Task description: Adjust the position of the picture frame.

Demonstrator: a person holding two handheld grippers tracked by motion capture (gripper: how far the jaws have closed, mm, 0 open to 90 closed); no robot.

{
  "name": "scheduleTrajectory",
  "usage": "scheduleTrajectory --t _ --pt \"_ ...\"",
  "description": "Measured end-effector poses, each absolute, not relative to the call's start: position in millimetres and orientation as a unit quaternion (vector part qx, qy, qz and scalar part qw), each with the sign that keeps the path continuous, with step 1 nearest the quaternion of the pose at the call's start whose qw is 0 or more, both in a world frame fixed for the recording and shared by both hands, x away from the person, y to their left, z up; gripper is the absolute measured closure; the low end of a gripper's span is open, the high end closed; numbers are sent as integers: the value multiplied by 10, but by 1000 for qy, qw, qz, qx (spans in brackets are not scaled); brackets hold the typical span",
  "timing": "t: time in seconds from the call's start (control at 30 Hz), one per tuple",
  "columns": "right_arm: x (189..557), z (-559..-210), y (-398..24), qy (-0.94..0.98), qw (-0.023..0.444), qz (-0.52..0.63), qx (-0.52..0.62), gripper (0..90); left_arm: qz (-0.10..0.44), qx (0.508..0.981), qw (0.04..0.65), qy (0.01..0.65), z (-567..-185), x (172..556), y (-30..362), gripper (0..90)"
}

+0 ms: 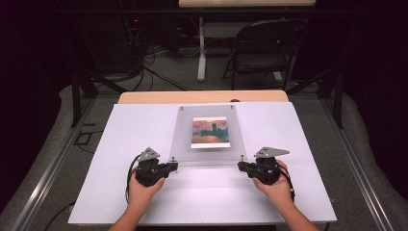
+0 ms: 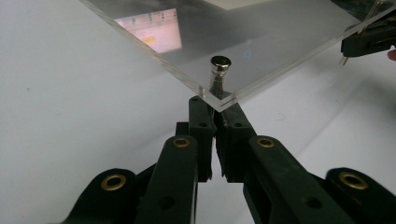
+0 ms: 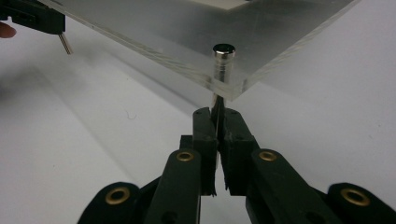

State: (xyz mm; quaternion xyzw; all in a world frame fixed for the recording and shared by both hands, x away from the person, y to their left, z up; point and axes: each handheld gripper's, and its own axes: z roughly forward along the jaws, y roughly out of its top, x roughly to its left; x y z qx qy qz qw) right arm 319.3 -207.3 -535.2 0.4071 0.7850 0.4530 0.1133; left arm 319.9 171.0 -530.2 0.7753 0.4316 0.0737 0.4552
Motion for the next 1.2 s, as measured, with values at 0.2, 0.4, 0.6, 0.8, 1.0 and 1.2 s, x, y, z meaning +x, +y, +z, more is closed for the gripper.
scheduleTrajectory --t 0.2,0.4,0.6,0.8,1.0,1.2 --pt "3193 -5387 -2057 786 111 452 407 855 76 776 452 433 -5328 3210 1716 853" --pt "3220 -5408 -2059 784 113 453 409 855 77 776 450 434 -5349 3233 1703 853" --pt "3263 -5441 -2045 782 117 455 409 854 80 775 449 438 -5362 3282 1707 852" --pt "3301 -5448 -2050 779 120 453 417 854 79 775 448 438 -5378 3329 1680 851" --pt "3330 -5479 -2069 777 122 453 419 853 80 778 444 436 -5402 3364 1669 850" --pt "3348 -5512 -2041 778 121 449 421 852 79 776 442 443 -5430 3390 1679 847"
